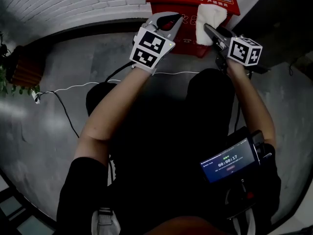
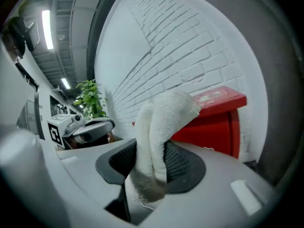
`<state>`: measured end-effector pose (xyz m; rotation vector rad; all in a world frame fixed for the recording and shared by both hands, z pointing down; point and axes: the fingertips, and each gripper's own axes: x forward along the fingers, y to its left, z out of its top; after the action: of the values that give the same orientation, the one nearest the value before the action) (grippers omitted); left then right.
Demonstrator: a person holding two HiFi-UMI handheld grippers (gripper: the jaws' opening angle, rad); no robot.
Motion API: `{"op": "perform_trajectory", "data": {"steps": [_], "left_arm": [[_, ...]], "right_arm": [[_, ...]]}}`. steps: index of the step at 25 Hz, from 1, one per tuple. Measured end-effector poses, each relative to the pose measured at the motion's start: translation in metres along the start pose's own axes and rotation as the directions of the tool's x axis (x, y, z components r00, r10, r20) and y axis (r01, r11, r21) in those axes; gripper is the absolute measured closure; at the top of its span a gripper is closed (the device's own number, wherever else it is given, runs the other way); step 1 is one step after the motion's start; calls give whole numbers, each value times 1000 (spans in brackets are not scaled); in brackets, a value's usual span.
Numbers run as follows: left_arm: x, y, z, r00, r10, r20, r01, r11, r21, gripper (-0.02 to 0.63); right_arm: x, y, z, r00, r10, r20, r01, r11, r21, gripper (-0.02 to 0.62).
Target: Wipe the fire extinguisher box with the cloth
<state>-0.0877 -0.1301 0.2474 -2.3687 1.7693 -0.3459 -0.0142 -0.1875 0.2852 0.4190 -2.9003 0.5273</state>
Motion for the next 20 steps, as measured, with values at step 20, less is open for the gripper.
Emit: {"op": "perform_trajectory", "data": {"steps": [20], "left_arm": [[-93,196,-97,954,264,-142,-277,957,-84,603]], "right_arm": [[234,146,-40,997,-60,44,61,998,-21,437]]}}
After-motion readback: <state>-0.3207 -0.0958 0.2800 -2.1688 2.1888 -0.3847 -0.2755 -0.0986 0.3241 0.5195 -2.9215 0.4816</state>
